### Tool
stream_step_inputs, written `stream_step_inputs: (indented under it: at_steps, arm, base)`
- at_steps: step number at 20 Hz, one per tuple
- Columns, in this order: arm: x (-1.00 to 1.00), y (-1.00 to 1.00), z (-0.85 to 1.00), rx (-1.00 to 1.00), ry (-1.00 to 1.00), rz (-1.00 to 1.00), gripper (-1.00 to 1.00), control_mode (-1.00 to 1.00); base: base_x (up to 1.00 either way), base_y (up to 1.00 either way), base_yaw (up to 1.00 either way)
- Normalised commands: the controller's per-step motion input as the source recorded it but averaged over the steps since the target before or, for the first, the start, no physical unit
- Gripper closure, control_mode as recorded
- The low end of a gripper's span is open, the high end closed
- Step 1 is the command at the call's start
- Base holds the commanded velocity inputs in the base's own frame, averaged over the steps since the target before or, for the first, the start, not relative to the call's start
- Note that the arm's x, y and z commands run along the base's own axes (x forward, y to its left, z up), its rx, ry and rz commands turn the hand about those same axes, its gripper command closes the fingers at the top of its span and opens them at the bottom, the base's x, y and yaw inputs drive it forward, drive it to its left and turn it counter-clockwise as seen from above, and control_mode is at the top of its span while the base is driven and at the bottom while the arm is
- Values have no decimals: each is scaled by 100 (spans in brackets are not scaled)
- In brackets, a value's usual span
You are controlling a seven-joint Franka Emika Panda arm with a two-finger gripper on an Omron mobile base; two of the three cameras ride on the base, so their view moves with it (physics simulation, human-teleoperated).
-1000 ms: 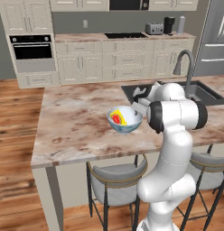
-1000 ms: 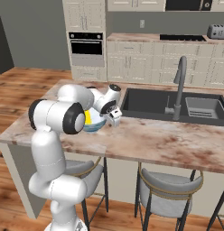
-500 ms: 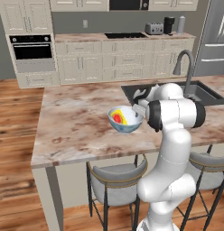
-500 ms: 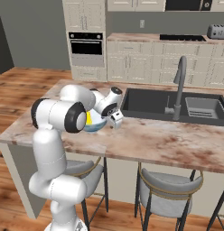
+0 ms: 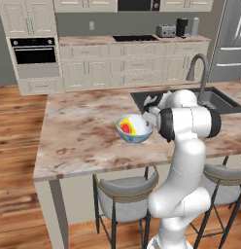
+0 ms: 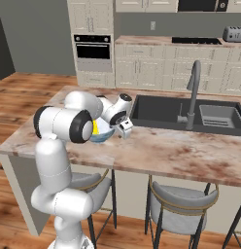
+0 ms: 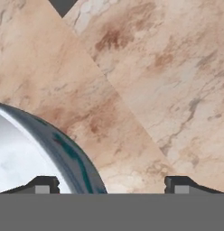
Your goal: Place the cup inside the bowl on the dining table and move the bowl to any counter.
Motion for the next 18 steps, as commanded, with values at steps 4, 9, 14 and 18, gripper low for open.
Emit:
stream_step_inputs:
  at_steps: [4,9,14,18]
  arm:
    - [0,0,0,0,0,0,100,-100]
    - [0,0,0,0,0,0,100,-100]
    - [-2,0,14,0,-1,0,100,-100]
    - [-16,-3,47,0,0,0,100,-100]
  base:
    - [0,0,0]
    - [0,0,0]
    - [0,0,0]
    - [0,0,0]
